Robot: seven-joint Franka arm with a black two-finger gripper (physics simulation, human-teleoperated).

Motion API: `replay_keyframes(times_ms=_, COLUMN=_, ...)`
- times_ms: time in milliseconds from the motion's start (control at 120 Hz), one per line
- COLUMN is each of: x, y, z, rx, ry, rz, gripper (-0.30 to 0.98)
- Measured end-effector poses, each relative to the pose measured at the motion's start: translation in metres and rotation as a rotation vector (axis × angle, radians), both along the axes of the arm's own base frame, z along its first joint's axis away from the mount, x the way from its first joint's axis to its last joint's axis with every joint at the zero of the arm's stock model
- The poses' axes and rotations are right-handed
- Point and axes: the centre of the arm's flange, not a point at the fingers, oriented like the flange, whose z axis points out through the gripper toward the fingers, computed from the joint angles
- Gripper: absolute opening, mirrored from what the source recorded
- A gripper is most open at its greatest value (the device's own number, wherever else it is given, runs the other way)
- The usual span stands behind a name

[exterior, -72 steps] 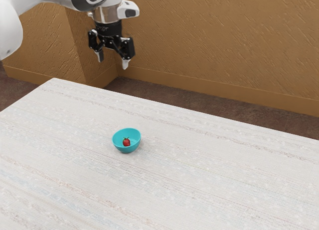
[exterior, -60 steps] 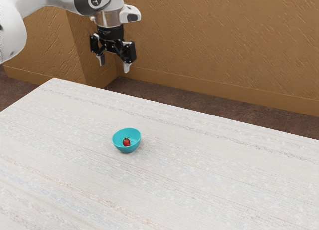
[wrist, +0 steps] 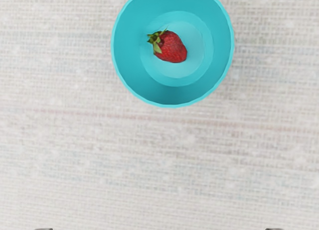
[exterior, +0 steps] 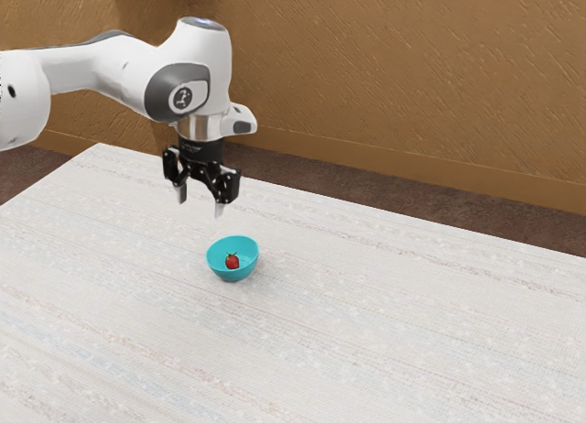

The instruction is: Take strawberry from the bowl

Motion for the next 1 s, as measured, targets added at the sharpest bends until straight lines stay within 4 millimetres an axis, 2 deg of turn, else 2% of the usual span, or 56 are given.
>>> replay_keyframes(times_ms=183, x=-0.020, y=-0.008, z=-0.044, rx=-0.037, ry=-0.015, rz=-0.002, gripper=0.39)
replay_keyframes(times_ms=275, x=-0.022, y=-0.012, z=-0.056, rx=-0.064, ry=-0.056, rz=0.000, gripper=0.34)
replay_keyframes(times_ms=417, x=-0.011, y=-0.014, z=-0.073, rx=-0.096, ry=-0.106, rz=0.004, gripper=0.30)
replay_keyframes(times_ms=542, x=0.000, y=0.003, z=-0.089, rx=-0.107, ry=-0.128, rz=0.036, gripper=0.28)
replay_keyframes(times_ms=667, x=0.012, y=0.006, z=-0.109, rx=-0.120, ry=-0.129, rz=0.046, gripper=0.27)
replay_keyframes(times_ms=817, x=0.020, y=0.023, z=-0.134, rx=-0.131, ry=-0.120, rz=0.078, gripper=0.27)
replay_keyframes(times_ms=1000, x=0.039, y=0.030, z=-0.152, rx=-0.148, ry=-0.129, rz=0.093, gripper=0.26)
